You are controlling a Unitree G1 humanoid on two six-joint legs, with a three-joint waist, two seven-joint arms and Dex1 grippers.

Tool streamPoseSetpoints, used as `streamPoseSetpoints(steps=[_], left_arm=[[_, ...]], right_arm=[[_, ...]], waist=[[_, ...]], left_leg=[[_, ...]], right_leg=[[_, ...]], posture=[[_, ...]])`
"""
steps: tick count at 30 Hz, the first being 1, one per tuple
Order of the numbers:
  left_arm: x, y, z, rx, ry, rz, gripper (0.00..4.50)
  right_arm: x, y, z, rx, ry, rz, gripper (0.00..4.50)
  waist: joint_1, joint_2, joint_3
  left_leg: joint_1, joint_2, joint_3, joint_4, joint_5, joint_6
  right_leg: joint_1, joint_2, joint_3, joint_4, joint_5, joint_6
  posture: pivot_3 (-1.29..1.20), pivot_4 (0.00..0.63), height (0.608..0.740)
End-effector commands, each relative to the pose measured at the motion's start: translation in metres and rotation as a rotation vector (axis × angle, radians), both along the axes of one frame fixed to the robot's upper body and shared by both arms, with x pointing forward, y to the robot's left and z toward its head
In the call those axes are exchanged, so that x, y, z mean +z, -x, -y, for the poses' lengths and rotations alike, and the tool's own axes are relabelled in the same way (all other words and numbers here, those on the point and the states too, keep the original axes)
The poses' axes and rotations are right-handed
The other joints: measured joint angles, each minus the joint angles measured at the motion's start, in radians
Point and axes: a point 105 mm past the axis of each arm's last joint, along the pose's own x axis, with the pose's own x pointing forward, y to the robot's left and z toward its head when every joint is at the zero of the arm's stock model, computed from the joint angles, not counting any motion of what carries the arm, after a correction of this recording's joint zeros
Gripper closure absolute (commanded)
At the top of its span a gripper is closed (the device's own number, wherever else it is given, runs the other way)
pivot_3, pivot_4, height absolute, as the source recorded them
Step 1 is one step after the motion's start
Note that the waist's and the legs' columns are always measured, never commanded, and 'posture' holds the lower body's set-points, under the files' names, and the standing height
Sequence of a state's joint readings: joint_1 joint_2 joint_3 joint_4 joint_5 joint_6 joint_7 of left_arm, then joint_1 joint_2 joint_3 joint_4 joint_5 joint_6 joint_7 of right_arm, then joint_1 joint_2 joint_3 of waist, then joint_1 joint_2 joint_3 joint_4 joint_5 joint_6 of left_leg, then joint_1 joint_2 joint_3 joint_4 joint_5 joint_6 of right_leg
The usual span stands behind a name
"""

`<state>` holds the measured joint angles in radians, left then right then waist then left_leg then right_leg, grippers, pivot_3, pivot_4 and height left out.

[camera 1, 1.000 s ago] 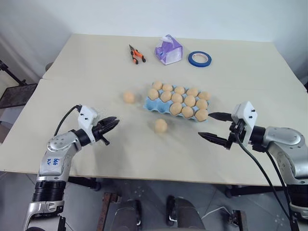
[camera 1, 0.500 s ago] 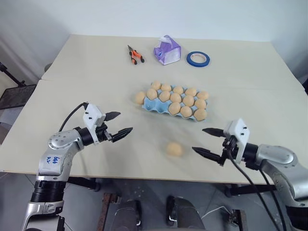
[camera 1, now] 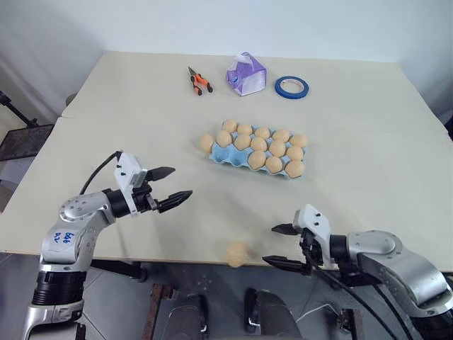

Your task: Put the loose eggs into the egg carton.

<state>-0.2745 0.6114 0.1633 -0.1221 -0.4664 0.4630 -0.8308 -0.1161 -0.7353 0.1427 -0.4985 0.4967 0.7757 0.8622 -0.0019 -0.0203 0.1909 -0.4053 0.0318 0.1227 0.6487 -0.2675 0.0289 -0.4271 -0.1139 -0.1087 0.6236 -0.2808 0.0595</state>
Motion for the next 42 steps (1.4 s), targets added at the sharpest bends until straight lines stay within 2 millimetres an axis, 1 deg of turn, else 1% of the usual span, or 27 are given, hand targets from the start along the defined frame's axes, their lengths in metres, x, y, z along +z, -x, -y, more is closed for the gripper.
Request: streamPoseSetpoints(steps=[1, 3, 6, 10, 14, 18, 21, 25, 27, 29, 31, 36, 39, 42], left_arm=[[0.014, 0.004, -0.003, 0.021, 0.002, 0.052, 0.02], [0.013, 0.006, -0.004, 0.031, 0.002, 0.05, 0.02], [0.014, 0.011, -0.008, 0.049, 0.004, 0.044, 0.0], [0.008, 0.019, -0.018, 0.084, -0.012, 0.022, 0.0], [0.011, 0.019, -0.026, 0.135, -0.003, 0.033, 0.0], [0.012, 0.017, -0.043, 0.204, -0.013, 0.04, 0.0], [0.013, 0.018, -0.051, 0.233, -0.018, 0.046, 0.0], [0.013, 0.02, -0.061, 0.26, -0.023, 0.051, 0.0], [0.013, 0.021, -0.066, 0.264, -0.027, 0.053, 0.0], [0.012, 0.022, -0.07, 0.261, -0.034, 0.051, 0.0], [0.012, 0.023, -0.071, 0.253, -0.042, 0.053, 0.0], [0.012, 0.023, -0.074, 0.236, -0.055, 0.064, 0.0], [0.011, 0.021, -0.072, 0.225, -0.053, 0.063, 0.0], [0.01, 0.02, -0.067, 0.208, -0.046, 0.06, 0.0]], right_arm=[[-0.01, -0.003, -0.015, 0.018, -0.028, -0.084, 0.0], [-0.015, -0.01, -0.022, 0.018, -0.004, -0.077, 0.0], [-0.014, -0.016, -0.021, -0.011, 0.006, -0.039, 0.61], [-0.004, -0.021, -0.022, -0.038, -0.039, 0.003, 2.01], [0.005, -0.033, -0.015, -0.071, -0.03, 0.065, 3.46], [0.017, -0.036, -0.007, -0.073, -0.014, 0.098, 3.46], [0.029, -0.045, -0.003, -0.118, -0.024, 0.146, 3.46], [0.045, -0.051, -0.001, -0.139, -0.048, 0.186, 2.2], [0.051, -0.05, -0.002, -0.134, -0.052, 0.2, 1.45], [0.056, -0.048, -0.003, -0.132, -0.054, 0.21, 0.82], [0.06, -0.046, -0.004, -0.131, -0.055, 0.214, 0.05], [0.066, -0.04, -0.009, -0.141, -0.052, 0.183, 0.02], [0.069, -0.031, -0.019, -0.109, -0.06, 0.152, 0.02], [0.066, -0.023, -0.027, -0.068, -0.046, 0.113, 0.02]], waist=[[-0.001, 0.0, 0.0], [-0.003, -0.002, -0.001], [-0.001, -0.002, -0.001], [-0.001, -0.002, -0.001], [0.001, -0.002, -0.001], [0.002, -0.002, -0.001], [0.001, -0.002, -0.001], [0.0, -0.002, -0.001], [0.001, -0.002, -0.001], [0.001, -0.002, -0.001], [0.001, -0.002, -0.001], [0.0, -0.002, -0.001], [0.0, -0.002, -0.001], [0.0, -0.002, -0.001]], left_leg=[[0.0, 0.0, 0.0, 0.0, 0.0, 0.0], [0.0, 0.0, 0.0, 0.0, 0.0, -0.001], [0.001, 0.0, 0.0, 0.001, -0.001, -0.004], [0.001, 0.0, 0.0, 0.0, -0.001, -0.005], [0.0, 0.0, 0.0, -0.001, -0.001, -0.005], [0.0, 0.0, 0.0, -0.001, -0.001, -0.005], [0.0, 0.0, 0.0, -0.002, -0.001, -0.005], [0.0, 0.0, 0.0, -0.002, -0.001, -0.005], [0.0, 0.0, 0.0, -0.002, -0.001, -0.005], [-0.001, 0.0, 0.0, -0.002, -0.001, -0.005], [-0.001, 0.001, 0.0, -0.003, -0.001, -0.005], [-0.001, 0.001, -0.001, -0.003, -0.002, -0.005], [-0.001, 0.001, -0.001, -0.004, -0.002, -0.005], [-0.001, 0.001, -0.001, -0.004, -0.002, -0.005]], right_leg=[[0.0, 0.0, 0.0, 0.0, 0.0, 0.0], [0.0, 0.0, 0.0, 0.001, 0.0, 0.0], [0.001, 0.0, 0.0, 0.001, 0.001, -0.001], [0.0, 0.0, 0.0, 0.0, 0.001, -0.002], [0.0, 0.0, 0.0, -0.001, 0.001, -0.002], [0.0, 0.0, 0.0, -0.001, 0.001, -0.002], [0.0, 0.0, 0.0, -0.002, 0.001, -0.002], [-0.001, 0.0, 0.0, -0.002, 0.001, -0.002], [-0.001, 0.0, 0.0, -0.002, 0.001, -0.002], [-0.001, 0.0, 0.0, -0.002, 0.001, -0.002], [-0.001, 0.0, 0.0, -0.003, 0.001, -0.002], [-0.002, 0.0, 0.0, -0.004, 0.001, -0.002], [-0.002, 0.0, 0.0, -0.004, 0.001, -0.002], [-0.002, 0.0, 0.0, -0.004, 0.001, -0.002]], posture=[[0.0, 0.15, 0.74], [0.0, 0.15, 0.74], [0.0, 0.15, 0.74], [0.0, 0.15, 0.74], [0.0, 0.15, 0.74], [0.0, 0.15, 0.74], [0.0, 0.15, 0.74], [0.0, 0.15, 0.74], [0.0, 0.15, 0.74], [0.0, 0.15, 0.74], [0.0, 0.15, 0.74], [0.0, 0.15, 0.74], [0.0, 0.15, 0.74], [0.0, 0.15, 0.74]])
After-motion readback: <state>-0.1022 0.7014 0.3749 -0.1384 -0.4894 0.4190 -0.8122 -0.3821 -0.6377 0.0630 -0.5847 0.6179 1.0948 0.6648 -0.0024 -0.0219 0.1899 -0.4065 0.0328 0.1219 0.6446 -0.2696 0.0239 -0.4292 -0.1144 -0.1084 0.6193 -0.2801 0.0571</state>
